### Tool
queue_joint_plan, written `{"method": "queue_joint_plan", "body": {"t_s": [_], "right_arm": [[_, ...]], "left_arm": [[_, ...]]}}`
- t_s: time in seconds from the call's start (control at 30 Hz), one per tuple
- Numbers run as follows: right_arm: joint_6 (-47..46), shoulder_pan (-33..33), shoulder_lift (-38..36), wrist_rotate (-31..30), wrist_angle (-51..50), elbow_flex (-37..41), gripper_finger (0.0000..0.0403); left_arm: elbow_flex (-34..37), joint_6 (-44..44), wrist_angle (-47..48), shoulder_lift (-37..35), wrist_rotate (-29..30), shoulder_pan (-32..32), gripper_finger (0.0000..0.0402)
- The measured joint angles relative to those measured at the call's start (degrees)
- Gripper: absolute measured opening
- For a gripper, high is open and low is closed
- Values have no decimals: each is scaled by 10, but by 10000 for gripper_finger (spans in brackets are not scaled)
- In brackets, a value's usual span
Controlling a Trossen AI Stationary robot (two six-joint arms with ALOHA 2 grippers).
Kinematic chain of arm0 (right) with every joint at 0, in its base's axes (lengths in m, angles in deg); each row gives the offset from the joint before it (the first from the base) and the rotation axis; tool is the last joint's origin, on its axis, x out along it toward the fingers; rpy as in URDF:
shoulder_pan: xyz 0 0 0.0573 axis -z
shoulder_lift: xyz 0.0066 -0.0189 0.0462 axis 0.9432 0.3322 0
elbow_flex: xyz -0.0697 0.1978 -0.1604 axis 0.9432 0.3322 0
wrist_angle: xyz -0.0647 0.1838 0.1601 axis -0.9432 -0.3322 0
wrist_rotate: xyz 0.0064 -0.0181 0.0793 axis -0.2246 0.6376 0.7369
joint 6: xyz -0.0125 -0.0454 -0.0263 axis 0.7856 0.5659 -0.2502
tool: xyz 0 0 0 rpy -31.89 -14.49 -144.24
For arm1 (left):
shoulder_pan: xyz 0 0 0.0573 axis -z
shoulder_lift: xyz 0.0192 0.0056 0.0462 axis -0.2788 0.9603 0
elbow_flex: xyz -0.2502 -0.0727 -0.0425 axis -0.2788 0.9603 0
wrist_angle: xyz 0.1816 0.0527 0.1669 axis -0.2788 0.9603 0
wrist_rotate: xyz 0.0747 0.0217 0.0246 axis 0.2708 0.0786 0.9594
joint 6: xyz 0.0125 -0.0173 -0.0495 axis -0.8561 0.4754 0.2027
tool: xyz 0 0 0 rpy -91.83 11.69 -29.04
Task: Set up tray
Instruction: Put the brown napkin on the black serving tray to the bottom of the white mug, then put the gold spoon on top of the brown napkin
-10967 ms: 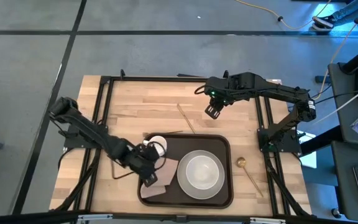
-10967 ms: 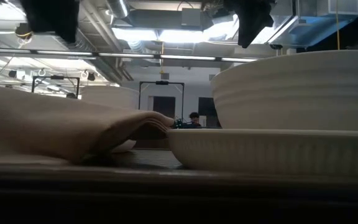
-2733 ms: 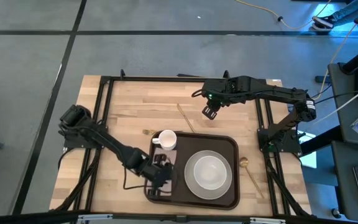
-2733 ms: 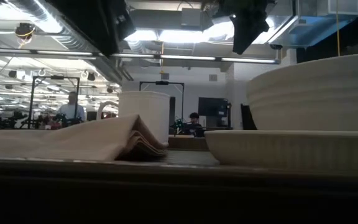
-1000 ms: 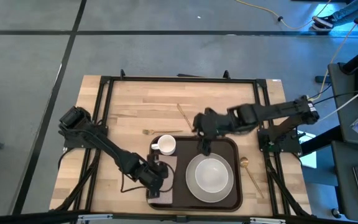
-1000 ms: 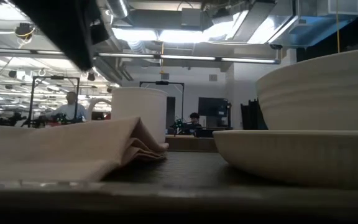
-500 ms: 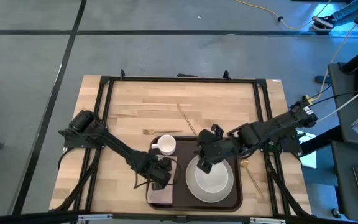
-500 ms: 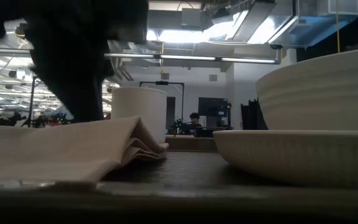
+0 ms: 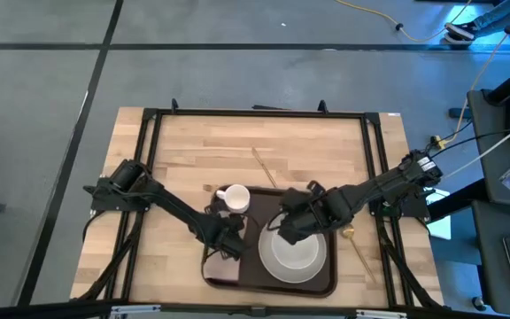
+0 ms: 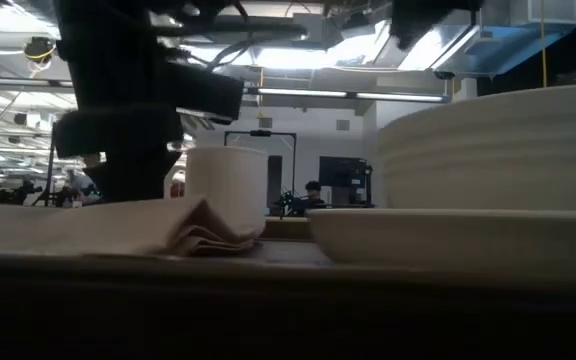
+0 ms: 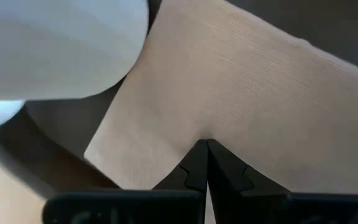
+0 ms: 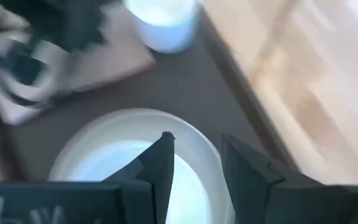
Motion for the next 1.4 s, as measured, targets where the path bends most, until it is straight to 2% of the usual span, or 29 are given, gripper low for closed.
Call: {"method": "queue_joint_plan", "body": {"t_s": [0.1,0.23,0.37,0.57,0.73,0.87,0.97,1.07,1.2,1.4], "right_arm": [[-14,0,0,-12,-38,0,132],[-8,0,0,-11,-39,0,132],[6,0,0,14,-46,0,132],[-20,0,0,3,-43,0,132],[-43,0,0,-5,46,0,132],[32,0,0,-6,143,0,132],[79,0,0,5,176,0,132],[105,0,0,32,164,0,132],[78,-12,-4,34,109,0,132],[36,-55,-19,28,31,0,132]], "left_arm": [[2,12,37,1,9,-5,2],[3,12,52,1,33,-6,2],[5,12,58,-9,39,-7,2],[5,-2,66,-60,49,-2,2],[4,-31,69,-114,71,6,2],[4,-77,70,-139,55,7,2],[4,-98,70,-160,35,10,2],[4,-99,70,-196,30,19,2],[4,-107,70,-268,60,33,2],[4,-120,54,-367,58,37,2]]}}
